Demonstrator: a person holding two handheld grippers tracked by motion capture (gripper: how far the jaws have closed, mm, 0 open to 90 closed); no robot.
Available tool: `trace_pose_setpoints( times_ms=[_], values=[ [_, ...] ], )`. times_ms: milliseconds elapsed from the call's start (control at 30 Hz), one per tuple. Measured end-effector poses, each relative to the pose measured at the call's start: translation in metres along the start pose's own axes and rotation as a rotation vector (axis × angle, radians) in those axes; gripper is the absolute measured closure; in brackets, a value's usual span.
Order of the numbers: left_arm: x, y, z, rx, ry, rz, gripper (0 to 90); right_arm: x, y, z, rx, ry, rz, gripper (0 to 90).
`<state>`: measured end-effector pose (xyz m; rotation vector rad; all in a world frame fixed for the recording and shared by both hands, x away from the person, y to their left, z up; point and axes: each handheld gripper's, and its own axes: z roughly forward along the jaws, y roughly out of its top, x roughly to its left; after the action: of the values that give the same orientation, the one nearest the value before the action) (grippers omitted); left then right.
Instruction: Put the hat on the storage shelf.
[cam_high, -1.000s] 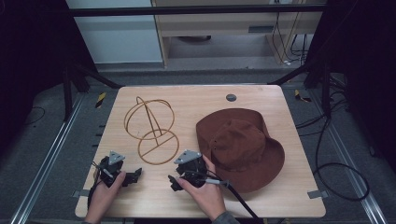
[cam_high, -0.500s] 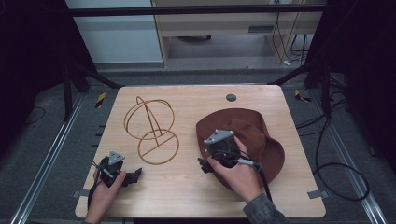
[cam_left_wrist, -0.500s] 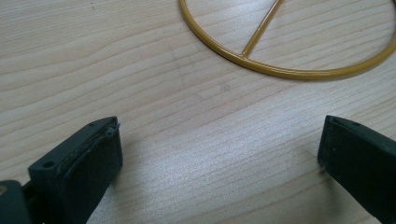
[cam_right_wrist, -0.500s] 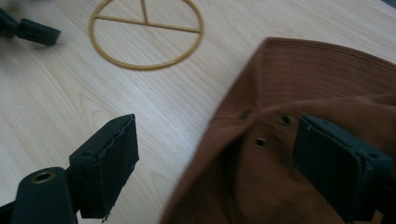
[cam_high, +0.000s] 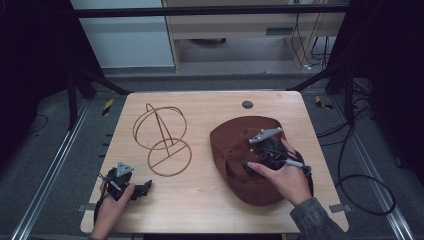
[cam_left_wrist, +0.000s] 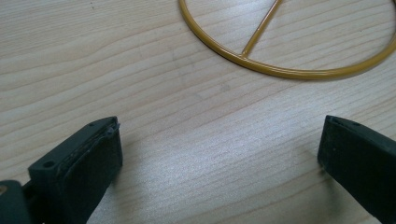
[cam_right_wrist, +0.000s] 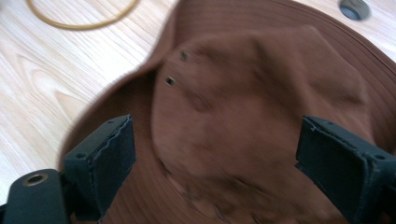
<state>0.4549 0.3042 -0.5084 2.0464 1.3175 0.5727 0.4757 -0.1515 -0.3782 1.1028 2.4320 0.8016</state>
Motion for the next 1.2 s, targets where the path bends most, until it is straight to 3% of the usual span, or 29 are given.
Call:
trace_pose_setpoints(
  times_ms=[233,467,833,1200],
  values=[
    [0.000,0.000,0.000,0.000,0.001,-0.001,0.0,-0.023,-0.009,-0.006,0.038,-0.022,0.040,13.3],
    [0.000,0.000,0.000,0.000,0.000,-0.002,0.0,-0.044,-0.002,-0.007,0.069,-0.043,0.050,14.2],
    [0.000,0.000,0.000,0.000,0.001,-0.003,0.0,-0.048,0.014,0.011,0.082,0.006,0.070,19.1],
    [0.000,0.000,0.000,0.000,0.000,-0.002,0.0,-0.052,0.022,0.037,0.108,0.038,0.096,14.8]
  ],
)
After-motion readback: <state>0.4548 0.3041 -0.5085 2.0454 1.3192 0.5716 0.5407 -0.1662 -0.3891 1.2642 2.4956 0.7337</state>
